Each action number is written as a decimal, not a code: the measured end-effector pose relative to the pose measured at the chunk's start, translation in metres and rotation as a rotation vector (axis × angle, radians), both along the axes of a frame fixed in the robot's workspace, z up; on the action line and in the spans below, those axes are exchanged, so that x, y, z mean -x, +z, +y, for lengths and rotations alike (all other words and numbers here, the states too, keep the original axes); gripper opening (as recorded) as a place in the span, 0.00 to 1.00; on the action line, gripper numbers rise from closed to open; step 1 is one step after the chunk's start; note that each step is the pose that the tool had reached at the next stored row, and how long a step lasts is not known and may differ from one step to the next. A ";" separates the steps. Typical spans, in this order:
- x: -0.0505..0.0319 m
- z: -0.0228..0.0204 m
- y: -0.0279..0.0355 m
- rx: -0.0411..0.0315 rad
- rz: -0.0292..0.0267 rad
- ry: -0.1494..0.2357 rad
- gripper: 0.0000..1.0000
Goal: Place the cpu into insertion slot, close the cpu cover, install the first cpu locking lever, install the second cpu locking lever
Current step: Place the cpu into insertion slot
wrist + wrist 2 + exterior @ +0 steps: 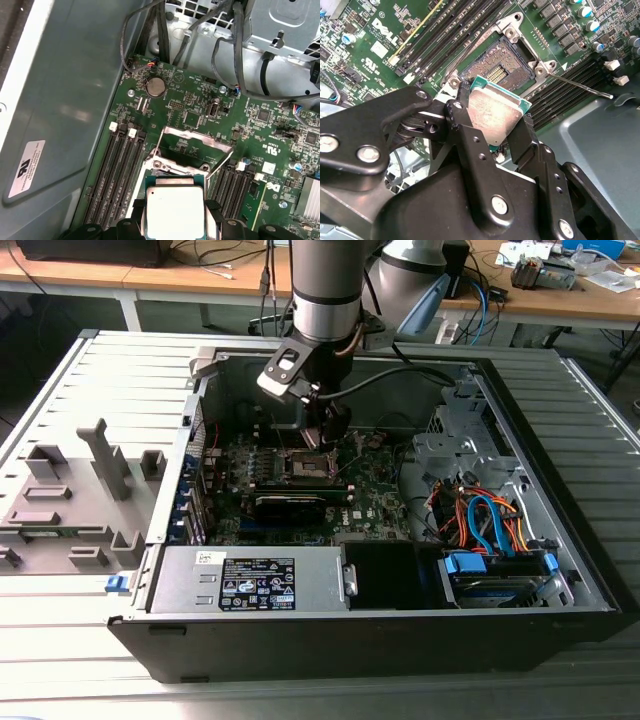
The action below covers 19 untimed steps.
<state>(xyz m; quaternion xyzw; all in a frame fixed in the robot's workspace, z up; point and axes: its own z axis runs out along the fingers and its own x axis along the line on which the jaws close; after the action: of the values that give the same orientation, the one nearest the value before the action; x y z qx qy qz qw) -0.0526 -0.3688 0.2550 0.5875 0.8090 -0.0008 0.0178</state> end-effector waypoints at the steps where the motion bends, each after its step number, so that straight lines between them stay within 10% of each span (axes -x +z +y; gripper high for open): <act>1: 0.0000 0.0000 0.0000 0.0003 0.0000 -0.001 0.55; 19: 0.0000 0.0000 0.0000 0.0063 0.0000 -0.018 0.55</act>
<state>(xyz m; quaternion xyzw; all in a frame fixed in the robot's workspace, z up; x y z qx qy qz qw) -0.0526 -0.3688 0.2551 0.5946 0.8037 -0.0035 0.0196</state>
